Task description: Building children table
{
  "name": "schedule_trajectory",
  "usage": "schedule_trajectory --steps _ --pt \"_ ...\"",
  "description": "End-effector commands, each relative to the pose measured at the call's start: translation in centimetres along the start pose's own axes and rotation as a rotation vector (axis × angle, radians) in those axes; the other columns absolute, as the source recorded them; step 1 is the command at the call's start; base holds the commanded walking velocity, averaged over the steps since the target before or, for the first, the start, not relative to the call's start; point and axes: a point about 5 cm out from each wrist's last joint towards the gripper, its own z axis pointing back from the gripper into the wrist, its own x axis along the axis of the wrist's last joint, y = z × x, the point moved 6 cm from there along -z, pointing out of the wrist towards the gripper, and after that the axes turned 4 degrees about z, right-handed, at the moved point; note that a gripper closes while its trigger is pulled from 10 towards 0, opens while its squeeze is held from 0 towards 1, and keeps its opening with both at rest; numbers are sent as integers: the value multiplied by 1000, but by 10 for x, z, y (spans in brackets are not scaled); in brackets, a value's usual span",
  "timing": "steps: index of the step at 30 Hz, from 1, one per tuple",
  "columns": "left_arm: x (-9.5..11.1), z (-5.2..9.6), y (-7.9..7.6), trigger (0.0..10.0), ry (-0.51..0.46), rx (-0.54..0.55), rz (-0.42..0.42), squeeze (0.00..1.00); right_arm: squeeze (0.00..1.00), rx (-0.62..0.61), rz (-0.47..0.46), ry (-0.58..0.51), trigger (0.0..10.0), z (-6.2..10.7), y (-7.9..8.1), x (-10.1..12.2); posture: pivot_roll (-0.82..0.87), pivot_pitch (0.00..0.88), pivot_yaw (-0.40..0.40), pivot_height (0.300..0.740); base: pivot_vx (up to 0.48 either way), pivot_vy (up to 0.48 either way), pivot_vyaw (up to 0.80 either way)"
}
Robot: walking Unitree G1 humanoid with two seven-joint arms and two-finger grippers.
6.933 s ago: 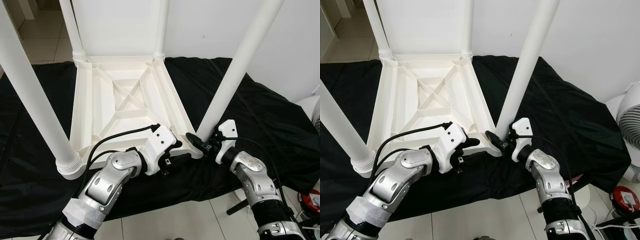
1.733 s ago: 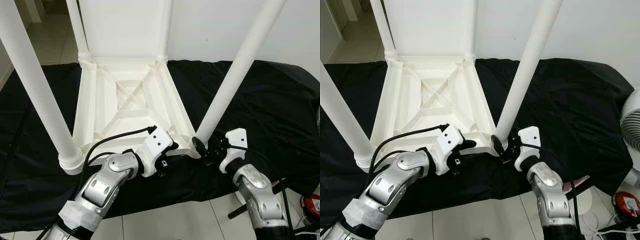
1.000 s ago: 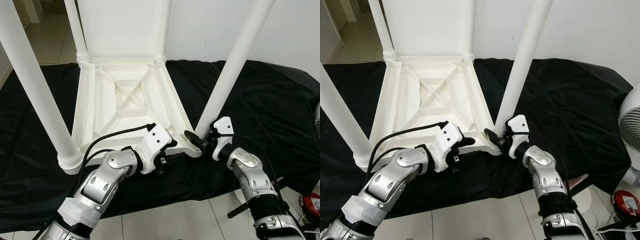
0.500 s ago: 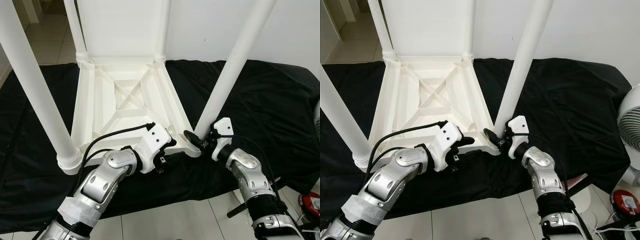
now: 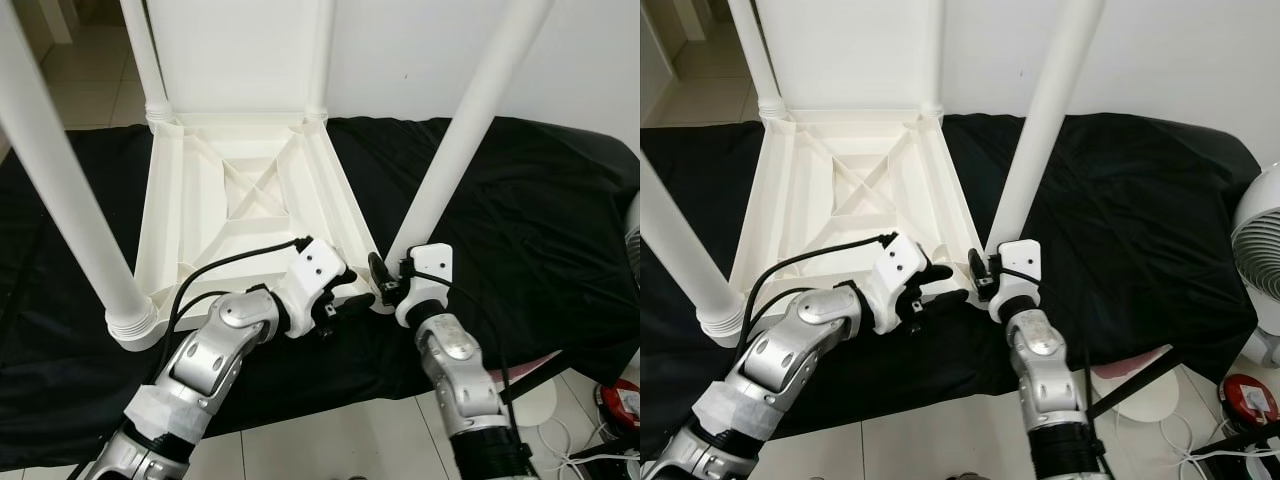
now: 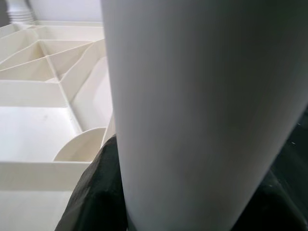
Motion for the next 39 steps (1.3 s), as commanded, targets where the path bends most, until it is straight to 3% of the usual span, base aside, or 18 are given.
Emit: schedule_trajectory --steps 1,6,7,8,9,11,12,16,17,19,20,29,32,36,37,38,39 --pt "-1 -1 4 10000 -1 22 9 0 0 -7 8 39 0 2 3 -9 49 41 -49 740 0 0 0" --pt "6 -2 7 10000 -17 23 0 0 0 -59 8 22 0 2 2 -3 43 45 -40 740 0 0 0" --pt "6 -3 8 10000 -18 22 0 0 0 -79 15 28 3804 4 -1 -3 39 45 -38 740 0 0 0" --pt "6 -3 8 10000 -18 22 0 0 0 -79 15 28 3804 4 -1 -3 39 45 -38 740 0 0 0" --pt "6 -3 8 10000 -17 22 0 0 0 -95 16 29 10000 5 -6 -2 38 46 -40 740 0 0 0" --pt "6 -3 8 10000 -17 22 -1 0 0 -109 17 34 10000 7 -9 -2 37 47 -40 740 0 0 0" --pt "6 -2 8 10000 -17 23 0 0 1000 -113 17 22 10000 10 -12 1 35 51 -42 740 0 0 0" --pt "6 -2 9 10000 -19 32 2 0 1000 -130 28 -11 10000 16 -18 7 37 53 -46 740 0 0 0" --pt "7 -1 10 10000 -22 36 3 0 631 -120 22 -31 10000 21 -18 10 38 55 -48 740 0 0 0" --pt "7 -1 10 10000 -22 36 3 0 631 -120 22 -31 10000 21 -18 10 38 55 -48 740 0 0 0" --pt "7 0 11 10000 -24 42 4 0 0 -110 18 -36 10000 26 -18 11 39 57 -50 740 0 0 0" --pt "6 12 23 10000 -16 72 2 0 0 -72 -6 -82 10000 53 -14 14 64 64 -47 740 0 0 0" --pt "6 12 23 10000 -16 72 2 0 0 -72 -6 -82 10000 53 -14 14 64 64 -47 740 0 0 0" --pt "7 17 30 10000 -19 101 5 0 0 6 -7 -69 10000 65 -2 9 65 66 -44 740 0 0 0" --pt "7 18 33 10000 -21 116 7 0 0 31 1 -72 3451 66 2 9 64 66 -41 740 0 0 0" --pt "7 18 33 10000 -21 116 7 0 0 31 1 -72 3451 66 2 9 64 66 -41 740 0 0 0" --pt "7 20 36 10000 -23 128 9 0 0 48 -4 -75 0 66 4 10 64 66 -41 740 0 0 0"
